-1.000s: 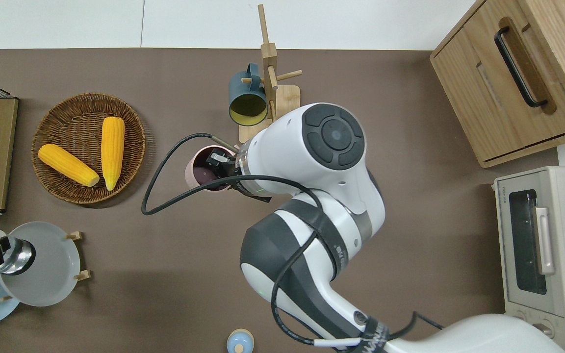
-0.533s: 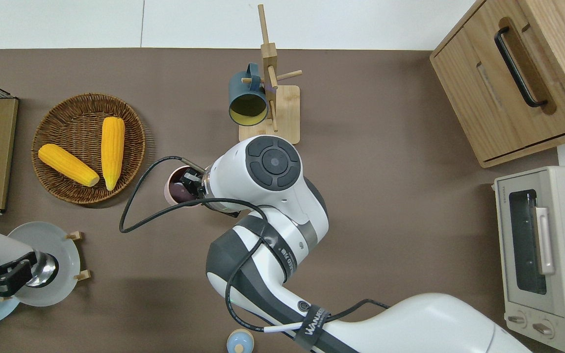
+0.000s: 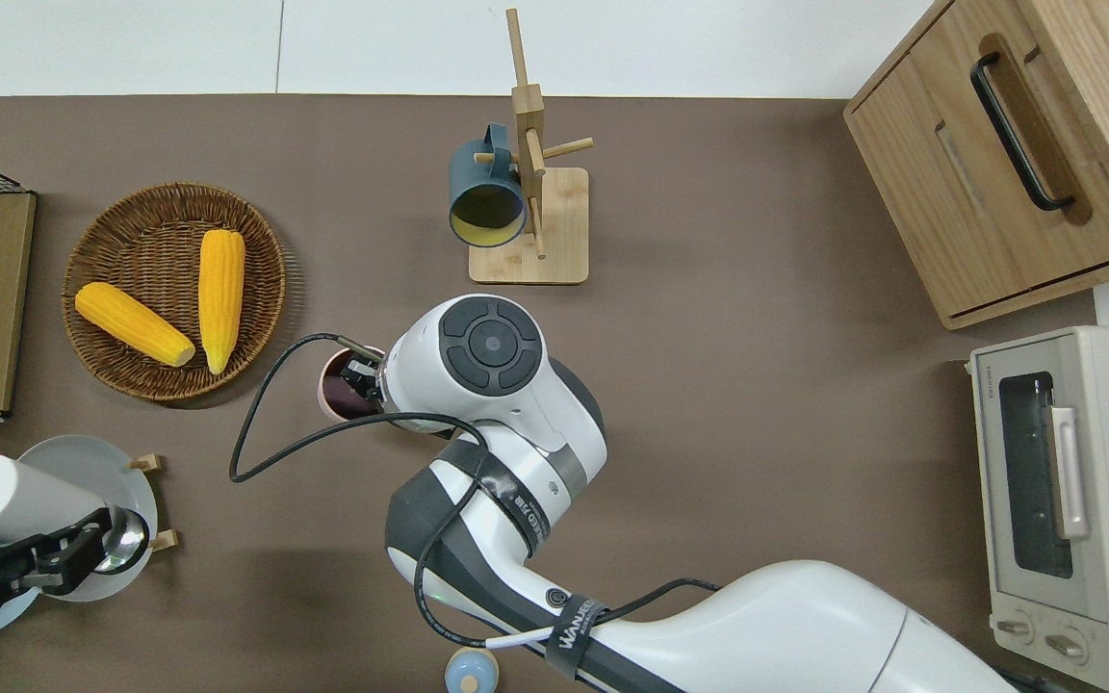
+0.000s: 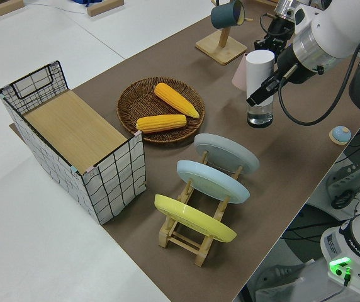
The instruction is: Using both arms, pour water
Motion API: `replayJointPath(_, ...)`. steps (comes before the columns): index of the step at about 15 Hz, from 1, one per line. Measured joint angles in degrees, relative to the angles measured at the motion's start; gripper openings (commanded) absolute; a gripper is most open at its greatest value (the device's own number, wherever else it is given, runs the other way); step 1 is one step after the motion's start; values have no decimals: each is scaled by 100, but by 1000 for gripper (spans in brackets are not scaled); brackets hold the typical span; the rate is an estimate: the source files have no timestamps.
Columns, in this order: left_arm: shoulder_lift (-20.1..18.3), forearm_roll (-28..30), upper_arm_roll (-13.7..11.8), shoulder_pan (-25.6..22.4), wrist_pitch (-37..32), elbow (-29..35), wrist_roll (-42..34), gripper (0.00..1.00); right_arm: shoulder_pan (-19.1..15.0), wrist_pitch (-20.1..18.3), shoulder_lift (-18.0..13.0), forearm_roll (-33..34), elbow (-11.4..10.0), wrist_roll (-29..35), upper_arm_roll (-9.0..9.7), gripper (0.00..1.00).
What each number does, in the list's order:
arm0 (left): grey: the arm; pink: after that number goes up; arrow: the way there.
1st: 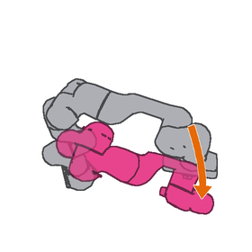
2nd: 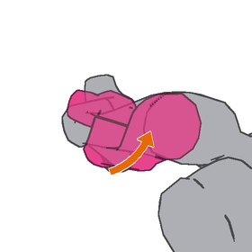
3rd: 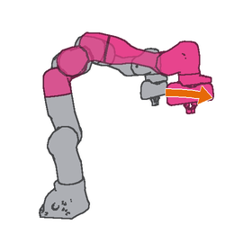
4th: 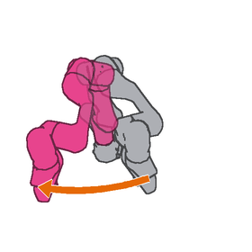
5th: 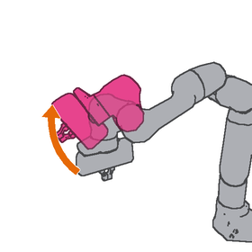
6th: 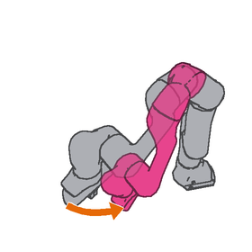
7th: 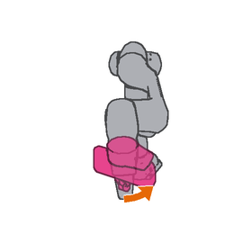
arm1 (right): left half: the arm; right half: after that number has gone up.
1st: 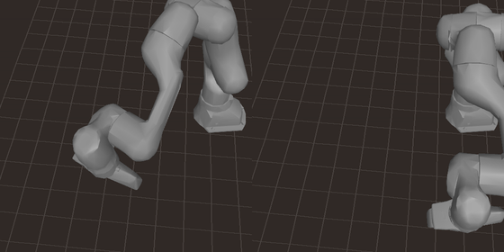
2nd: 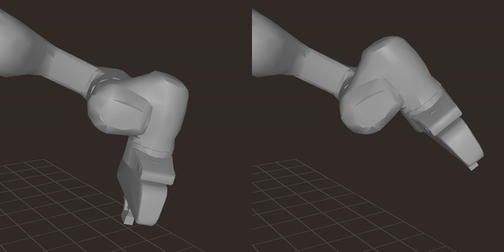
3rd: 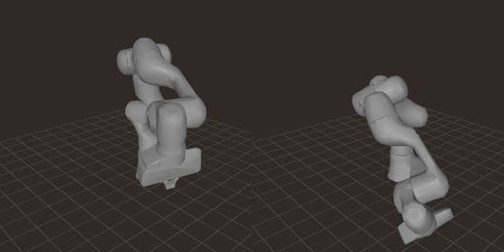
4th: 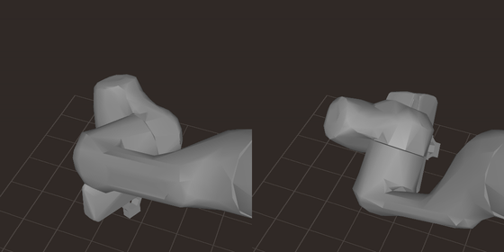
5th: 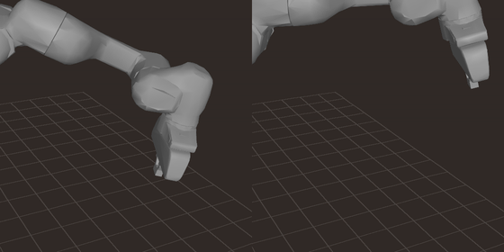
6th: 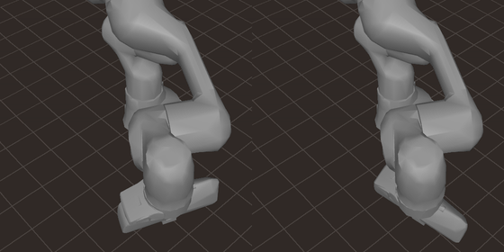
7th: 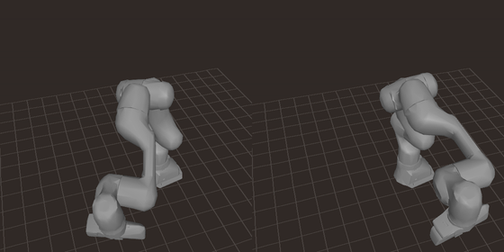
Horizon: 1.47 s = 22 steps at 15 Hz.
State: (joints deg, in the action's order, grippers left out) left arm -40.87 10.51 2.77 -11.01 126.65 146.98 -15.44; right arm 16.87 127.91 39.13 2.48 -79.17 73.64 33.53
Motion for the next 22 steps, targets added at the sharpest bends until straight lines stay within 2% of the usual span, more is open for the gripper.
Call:
replayJointPath(9, 0, 1, 0, 106, 13, 63, 5, 0, 198, 166, 498, 329, 4, 18, 8, 81)
replayJointPath(10, 0, 1, 0, 112, 13, 66, 5, 0, 219, 193, 532, 344, 5, 18, 8, 133)
replayJointPath(11, 0, 1, 0, 118, 13, 69, 5, 0, 235, 223, 555, 347, 5, 21, 9, 281)
replayJointPath(12, 0, 1, 0, 123, 13, 73, 5, 0, 244, 264, 570, 348, 7, 32, 9, 438)
replayJointPath(14, 0, 1, 0, 133, 14, 79, 5, 0, 249, 300, 579, 348, 11, 47, 10, 899)
replayJointPath(15, 0, 1, 0, 139, 15, 81, 6, 0, 249, 301, 580, 348, 16, 54, 10, 987)
replayJointPath(22, 0, 1, -4, 157, 23, 95, 8, 0, 249, 302, 581, 350, 121, 174, 18, 987)
